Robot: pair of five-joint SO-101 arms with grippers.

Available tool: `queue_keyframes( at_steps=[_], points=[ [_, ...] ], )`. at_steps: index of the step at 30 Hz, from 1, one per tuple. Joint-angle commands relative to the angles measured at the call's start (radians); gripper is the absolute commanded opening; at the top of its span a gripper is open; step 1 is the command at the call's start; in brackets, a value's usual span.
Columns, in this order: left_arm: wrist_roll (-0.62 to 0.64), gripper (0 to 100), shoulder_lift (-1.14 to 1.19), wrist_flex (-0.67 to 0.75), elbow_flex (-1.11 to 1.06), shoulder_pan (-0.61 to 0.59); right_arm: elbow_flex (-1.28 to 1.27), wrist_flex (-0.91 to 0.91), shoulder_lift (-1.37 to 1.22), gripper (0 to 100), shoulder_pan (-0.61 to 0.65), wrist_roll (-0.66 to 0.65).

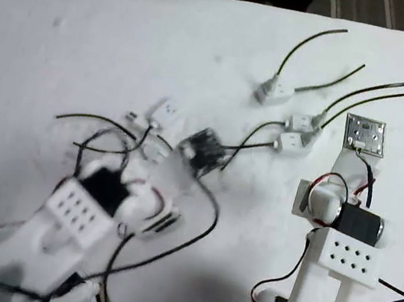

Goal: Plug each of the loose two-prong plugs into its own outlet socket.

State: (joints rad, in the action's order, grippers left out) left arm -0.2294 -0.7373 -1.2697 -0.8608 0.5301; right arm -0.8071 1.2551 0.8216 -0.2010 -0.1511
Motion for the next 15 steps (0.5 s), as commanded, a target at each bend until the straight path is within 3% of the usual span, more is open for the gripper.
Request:
queue_keyframes(
  at_steps=[1, 8, 15],
  points=[
    [-0.008, 15, -0.251, 0.176, -0.278, -0.038, 0.005, -0.015, 0.016, 7.3, -0.005, -0.008],
    [0.083, 18, -0.503, 0.172, -0.342, -0.199, 0.005, -0.015, 0.015, 7.3, -0.004, -0.008],
    [0.141, 18, -0.68, 0.092, -0.344, -0.278, 0.003, -0.008, 0.015, 7.3, 0.03, -0.005]
  ],
)
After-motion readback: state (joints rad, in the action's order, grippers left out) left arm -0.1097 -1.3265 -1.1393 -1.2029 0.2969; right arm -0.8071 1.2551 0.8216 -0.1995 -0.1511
